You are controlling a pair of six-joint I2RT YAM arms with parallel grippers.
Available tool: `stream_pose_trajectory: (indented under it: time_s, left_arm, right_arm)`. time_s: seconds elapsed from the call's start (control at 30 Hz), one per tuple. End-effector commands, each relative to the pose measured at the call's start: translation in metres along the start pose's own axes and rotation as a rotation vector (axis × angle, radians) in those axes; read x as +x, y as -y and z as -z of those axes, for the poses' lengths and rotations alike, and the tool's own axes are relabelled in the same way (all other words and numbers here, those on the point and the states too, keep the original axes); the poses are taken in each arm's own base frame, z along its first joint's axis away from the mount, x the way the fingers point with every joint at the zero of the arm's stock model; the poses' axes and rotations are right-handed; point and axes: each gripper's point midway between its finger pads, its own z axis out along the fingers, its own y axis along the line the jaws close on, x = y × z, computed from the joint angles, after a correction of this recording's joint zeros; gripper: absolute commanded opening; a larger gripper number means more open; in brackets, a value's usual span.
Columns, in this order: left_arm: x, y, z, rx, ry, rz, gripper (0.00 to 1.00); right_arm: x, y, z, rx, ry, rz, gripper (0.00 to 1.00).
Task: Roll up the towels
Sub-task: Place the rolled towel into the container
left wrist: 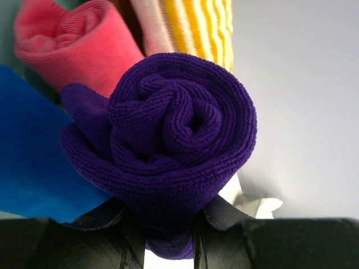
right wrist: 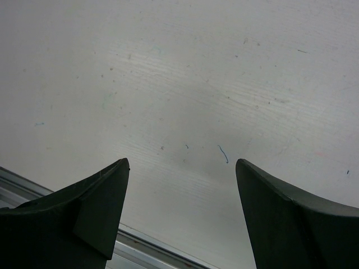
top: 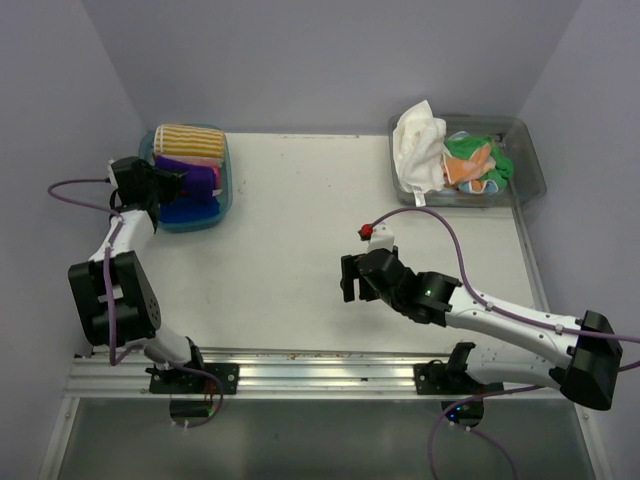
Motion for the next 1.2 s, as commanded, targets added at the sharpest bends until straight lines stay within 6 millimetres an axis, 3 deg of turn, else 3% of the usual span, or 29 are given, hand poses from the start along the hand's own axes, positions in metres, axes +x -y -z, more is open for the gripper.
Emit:
stream_pose_trajectory:
  time_s: [0.0,0.13,0.27,0.53,0.6,0.73,0.83,0.97,1.17]
  left_arm:
    - [-0.018,0.006,-0.005,0.05,0.097,0.012,0.14]
    - [-0.016,-0.01,-0.019,0.028,0.099,0.003,0.15]
    - [-0.01,-0.029,-0.02,-0.037,0.086,-0.006,0.19]
    - [-0.005,-0.056,-0.021,-0.165,0.08,0.005,0.54]
    - [-0.005,-0.058,-0.02,-0.171,0.082,0.012,0.53]
    - [-0.008,-0.051,-0.021,-0.153,0.088,0.048,0.29]
    - [-0.01,-0.042,-0.023,-0.125,0.092,0.082,0.2]
    - [-0.022,-0.023,-0.024,-0.064,0.131,0.094,0.21]
    - [-0.024,-0.016,-0.03,-0.029,0.15,0.122,0.22]
  right_arm:
    - [-0.004,-0.005,-0.003,-0.014,0.012,-0.027,0.8]
    - [-0.003,-0.004,-0.004,-0.008,0.006,-0.022,0.8]
    - [-0.002,-0.002,-0.004,0.002,0.002,-0.022,0.8]
    - [-0.003,-0.005,-0.003,-0.008,0.0,-0.028,0.8]
    - [-0.004,-0.005,-0.002,-0.011,0.004,-0.03,0.8]
    - [-0.003,-0.004,-0.001,-0.012,0.003,-0.035,0.8]
    - [-0.002,-0.003,-0.001,-0.008,0.0,-0.038,0.8]
    - [-0.002,-0.003,0.0,-0.008,0.0,-0.041,0.8]
    - [0.0,-0.005,-0.003,-0.006,-0.012,-0.034,0.8]
